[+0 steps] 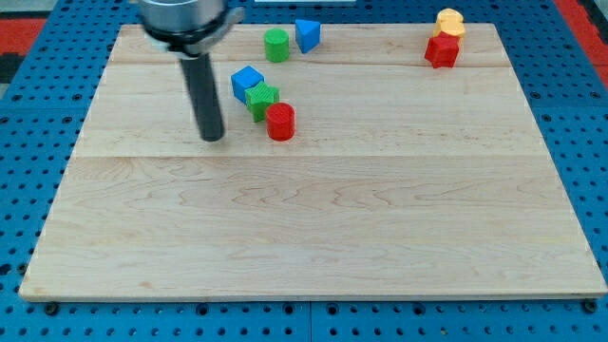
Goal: Push the green circle close to the cube
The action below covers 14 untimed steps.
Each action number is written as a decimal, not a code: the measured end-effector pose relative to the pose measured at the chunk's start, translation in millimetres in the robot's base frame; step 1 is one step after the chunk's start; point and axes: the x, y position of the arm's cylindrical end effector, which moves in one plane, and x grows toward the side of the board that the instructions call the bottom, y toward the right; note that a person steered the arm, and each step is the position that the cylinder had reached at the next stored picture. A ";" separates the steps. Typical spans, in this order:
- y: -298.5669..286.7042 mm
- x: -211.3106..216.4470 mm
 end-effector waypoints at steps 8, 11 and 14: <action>82.4 -218.7; 112.5 -211.0; 93.8 -175.2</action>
